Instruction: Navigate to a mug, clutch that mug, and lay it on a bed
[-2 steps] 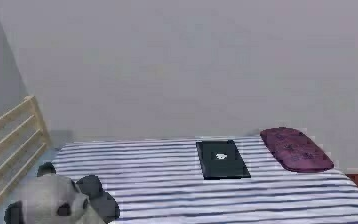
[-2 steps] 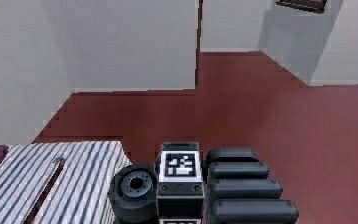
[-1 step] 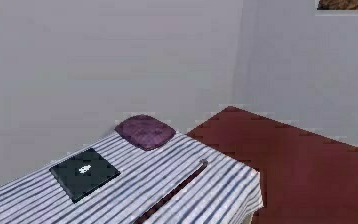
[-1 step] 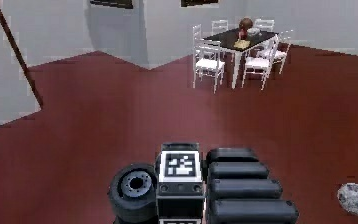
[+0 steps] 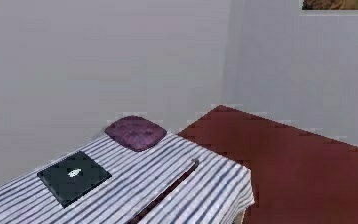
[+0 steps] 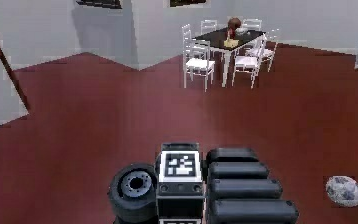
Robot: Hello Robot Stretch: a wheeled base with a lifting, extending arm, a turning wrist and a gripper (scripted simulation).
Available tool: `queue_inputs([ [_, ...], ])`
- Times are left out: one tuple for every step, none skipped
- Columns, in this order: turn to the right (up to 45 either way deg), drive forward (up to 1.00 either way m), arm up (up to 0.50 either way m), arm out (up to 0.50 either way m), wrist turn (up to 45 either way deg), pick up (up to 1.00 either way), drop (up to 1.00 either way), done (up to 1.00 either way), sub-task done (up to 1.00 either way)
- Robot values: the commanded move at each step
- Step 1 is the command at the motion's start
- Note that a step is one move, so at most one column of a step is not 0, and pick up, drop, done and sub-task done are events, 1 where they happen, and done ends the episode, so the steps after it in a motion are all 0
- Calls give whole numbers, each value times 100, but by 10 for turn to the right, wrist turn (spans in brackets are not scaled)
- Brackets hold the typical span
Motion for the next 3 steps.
queue_inputs([
  [300,0,0,0,0,0,0,0,0],
  [0,30,0,0,0,0,0,0,0],
  [-450,0,0,0,0,0,0,0,0],
])
